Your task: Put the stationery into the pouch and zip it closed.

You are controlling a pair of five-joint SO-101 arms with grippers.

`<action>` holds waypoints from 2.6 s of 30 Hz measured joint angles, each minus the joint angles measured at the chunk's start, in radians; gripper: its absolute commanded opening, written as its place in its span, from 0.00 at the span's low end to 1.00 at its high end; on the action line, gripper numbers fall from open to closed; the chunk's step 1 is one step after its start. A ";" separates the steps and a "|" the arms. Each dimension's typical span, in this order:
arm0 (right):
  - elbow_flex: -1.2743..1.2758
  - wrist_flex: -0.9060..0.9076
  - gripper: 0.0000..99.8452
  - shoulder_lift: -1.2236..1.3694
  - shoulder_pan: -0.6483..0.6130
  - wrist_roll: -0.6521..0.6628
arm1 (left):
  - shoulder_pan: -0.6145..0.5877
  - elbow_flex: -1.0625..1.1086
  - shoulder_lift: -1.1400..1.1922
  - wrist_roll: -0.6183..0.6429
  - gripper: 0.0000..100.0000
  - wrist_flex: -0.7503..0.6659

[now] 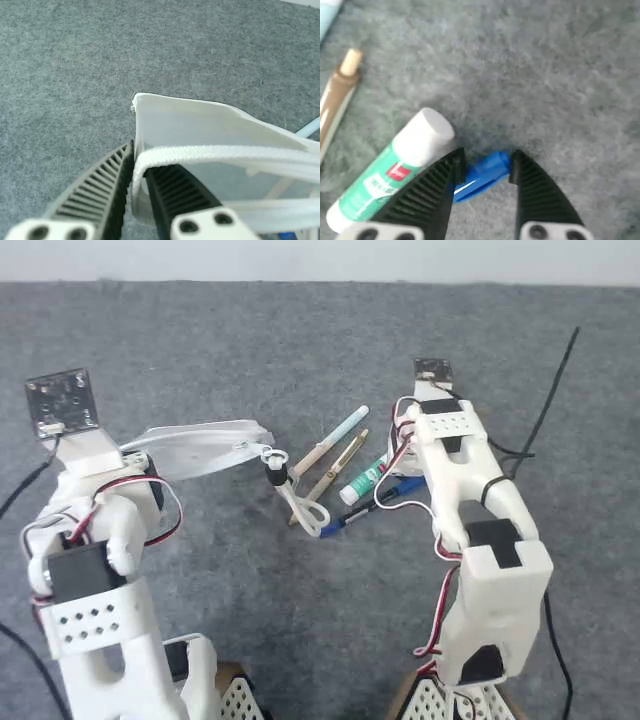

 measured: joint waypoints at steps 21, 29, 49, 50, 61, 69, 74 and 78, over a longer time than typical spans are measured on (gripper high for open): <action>-0.060 0.196 0.20 0.003 0.017 0.029 | 0.000 0.000 0.000 0.000 0.01 0.000; -0.058 0.204 0.20 0.003 -0.031 0.011 | 0.000 0.000 0.000 0.000 0.01 0.000; -0.103 0.212 0.03 0.086 -0.072 -0.031 | 0.000 0.000 0.002 0.000 0.01 0.000; -0.103 0.212 0.01 0.086 -0.061 -0.031 | 0.000 0.000 0.002 0.000 0.01 0.000; -0.103 0.227 0.01 0.068 -0.032 -0.017 | 0.000 0.000 0.002 0.000 0.01 0.000; -0.101 0.315 0.01 -0.035 -0.038 0.020 | 0.000 0.000 0.002 0.000 0.01 0.000; -0.017 0.316 0.01 -0.143 -0.041 0.020 | 0.000 0.000 0.002 0.000 0.01 0.000; 0.087 0.292 0.01 -0.298 -0.040 0.020 | 0.000 0.000 0.002 0.000 0.01 0.000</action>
